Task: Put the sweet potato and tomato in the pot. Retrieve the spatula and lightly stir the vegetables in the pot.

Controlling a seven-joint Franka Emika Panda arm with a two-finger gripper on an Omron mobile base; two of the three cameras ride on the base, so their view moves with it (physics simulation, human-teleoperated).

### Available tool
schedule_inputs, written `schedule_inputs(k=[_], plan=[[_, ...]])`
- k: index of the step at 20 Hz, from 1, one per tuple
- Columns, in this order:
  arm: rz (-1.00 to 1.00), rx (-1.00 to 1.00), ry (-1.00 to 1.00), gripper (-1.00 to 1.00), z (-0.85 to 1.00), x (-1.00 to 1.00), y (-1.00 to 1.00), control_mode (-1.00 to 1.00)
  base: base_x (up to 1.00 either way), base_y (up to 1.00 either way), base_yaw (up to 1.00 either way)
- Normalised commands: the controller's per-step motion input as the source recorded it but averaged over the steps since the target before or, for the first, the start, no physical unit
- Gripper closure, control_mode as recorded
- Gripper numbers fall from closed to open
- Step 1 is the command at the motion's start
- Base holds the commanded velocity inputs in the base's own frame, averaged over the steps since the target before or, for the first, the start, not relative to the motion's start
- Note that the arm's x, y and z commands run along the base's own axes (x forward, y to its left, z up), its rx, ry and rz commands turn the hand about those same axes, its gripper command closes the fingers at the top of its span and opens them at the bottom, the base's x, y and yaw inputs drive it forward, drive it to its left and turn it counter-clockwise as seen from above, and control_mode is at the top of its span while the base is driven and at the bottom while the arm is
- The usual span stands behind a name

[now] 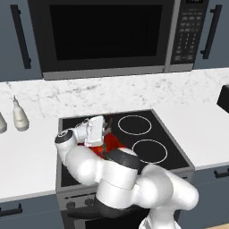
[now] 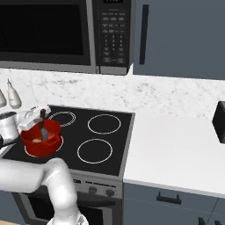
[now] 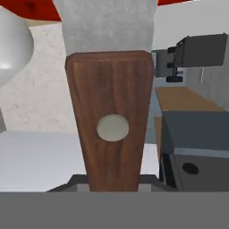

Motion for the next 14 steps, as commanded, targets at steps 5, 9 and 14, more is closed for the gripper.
schedule_inputs(k=[5, 9, 14], plan=[[-0.31, -0.03, -0.10, 1.00, -0.36, 0.15, -0.02, -1.00, 0.00, 0.00, 0.00], [-0.20, 0.00, -0.02, 1.00, -0.20, -0.14, 0.00, -1.00, 0.00, 0.00, 0.00], [-0.13, 0.01, 0.01, 1.00, -0.06, -0.33, 0.01, -1.00, 0.00, 0.00, 0.00]])
